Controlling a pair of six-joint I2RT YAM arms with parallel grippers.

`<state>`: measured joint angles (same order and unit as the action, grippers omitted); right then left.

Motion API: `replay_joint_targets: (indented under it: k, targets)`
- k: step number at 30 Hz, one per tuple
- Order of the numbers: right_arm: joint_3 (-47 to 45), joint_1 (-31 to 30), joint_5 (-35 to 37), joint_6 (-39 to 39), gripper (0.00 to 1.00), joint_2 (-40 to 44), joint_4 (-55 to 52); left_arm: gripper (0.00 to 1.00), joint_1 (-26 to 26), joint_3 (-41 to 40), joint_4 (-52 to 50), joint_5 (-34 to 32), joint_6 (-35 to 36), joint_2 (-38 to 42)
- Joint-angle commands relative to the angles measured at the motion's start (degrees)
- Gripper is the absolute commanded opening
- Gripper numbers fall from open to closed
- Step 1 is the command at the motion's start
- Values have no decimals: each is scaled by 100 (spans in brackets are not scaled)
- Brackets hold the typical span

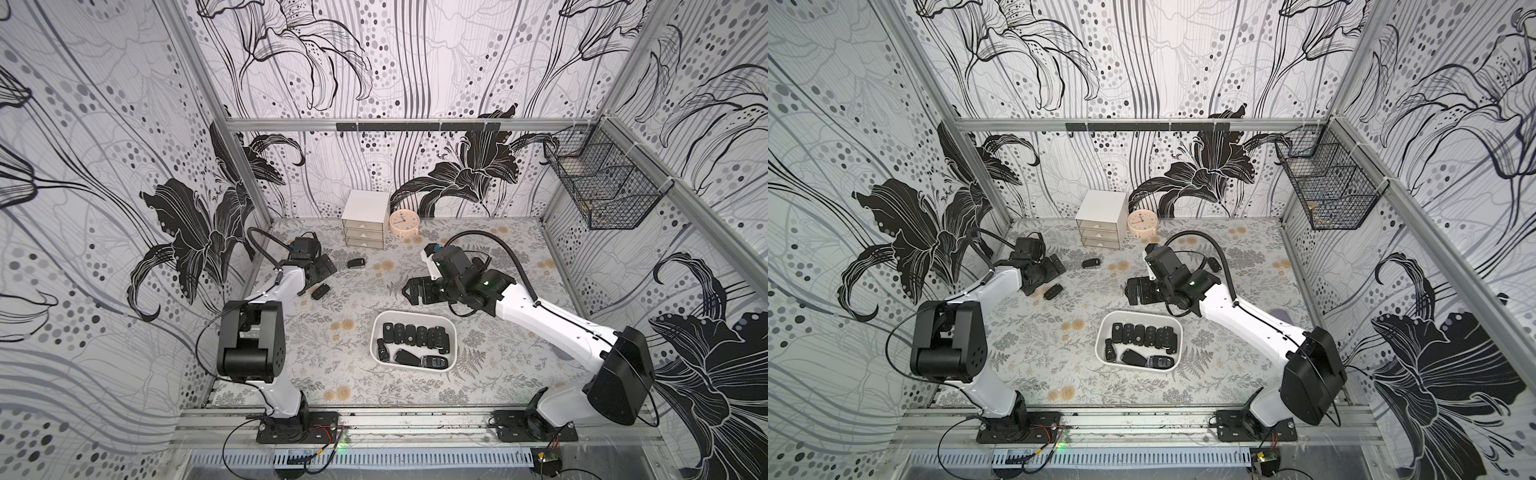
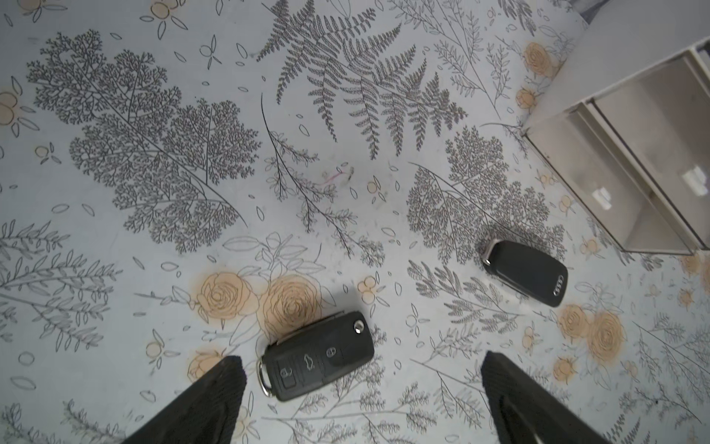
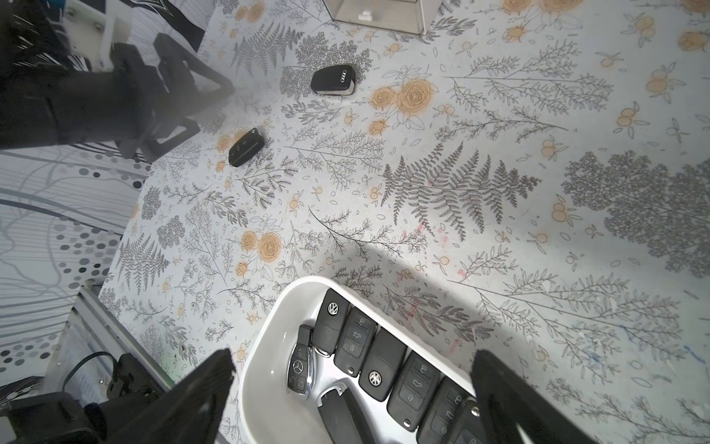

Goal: Place the car key into the storage box
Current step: Place the car key in the storage box, then pick up the car key from the center of the board.

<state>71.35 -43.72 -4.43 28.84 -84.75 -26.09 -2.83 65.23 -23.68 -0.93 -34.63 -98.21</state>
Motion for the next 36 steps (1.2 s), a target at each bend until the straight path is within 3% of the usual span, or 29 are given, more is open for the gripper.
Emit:
replay_joint_targets:
  k: [1, 6, 9, 20, 25, 29, 36]
  targets:
    - [-33, 38, -190, -137, 100, -28, 101, 99, -200, 302, 306, 245, 311, -328]
    - [-164, 96, -275, -84, 100, -24, 122, 99, -356, 548, 349, 772, 444, -877]
    - [-175, 101, -304, -93, 100, -24, 97, 99, -458, 601, 488, 1453, 381, -1159]
    - [-410, 118, -296, -18, 100, 70, 156, 91, -426, -216, 901, 1709, 41, -924]
    - [-534, 119, -348, 81, 100, 46, 240, 88, -263, -583, 840, 1437, -16, -485]
    - [-623, 114, -360, 161, 100, 12, 309, 85, -30, -541, 427, 811, 216, -371]
    - [-671, 119, -439, 240, 100, -118, 335, 76, 269, -11, -459, -113, 466, -867]
